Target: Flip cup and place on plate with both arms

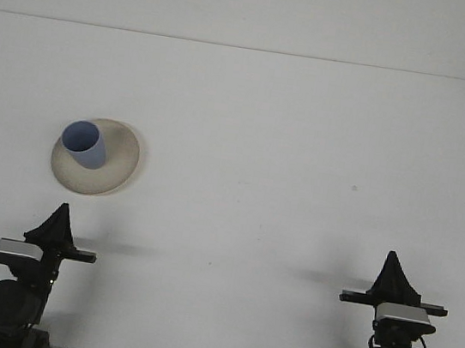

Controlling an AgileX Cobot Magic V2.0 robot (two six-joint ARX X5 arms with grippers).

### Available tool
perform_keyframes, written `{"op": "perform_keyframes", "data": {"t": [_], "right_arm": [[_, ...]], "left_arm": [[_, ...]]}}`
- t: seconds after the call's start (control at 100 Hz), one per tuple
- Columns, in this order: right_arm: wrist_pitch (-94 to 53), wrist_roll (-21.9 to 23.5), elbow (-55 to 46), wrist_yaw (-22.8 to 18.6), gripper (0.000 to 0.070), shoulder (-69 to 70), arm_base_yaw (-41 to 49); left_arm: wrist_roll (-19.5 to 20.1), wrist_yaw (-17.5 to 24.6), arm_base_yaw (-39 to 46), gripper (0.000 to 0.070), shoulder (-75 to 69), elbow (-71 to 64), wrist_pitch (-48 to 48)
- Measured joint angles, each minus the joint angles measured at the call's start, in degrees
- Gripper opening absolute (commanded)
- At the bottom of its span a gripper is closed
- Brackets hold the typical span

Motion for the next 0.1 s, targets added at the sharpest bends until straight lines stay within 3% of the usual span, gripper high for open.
{"op": "perform_keyframes", "data": {"t": [0.1], "right_arm": [[-0.02, 0.0, 0.0, 0.0, 0.0, 0.0, 0.0]], "left_arm": [[0.0, 0.0, 0.0, 0.0011, 0.0, 0.0, 0.0]]}}
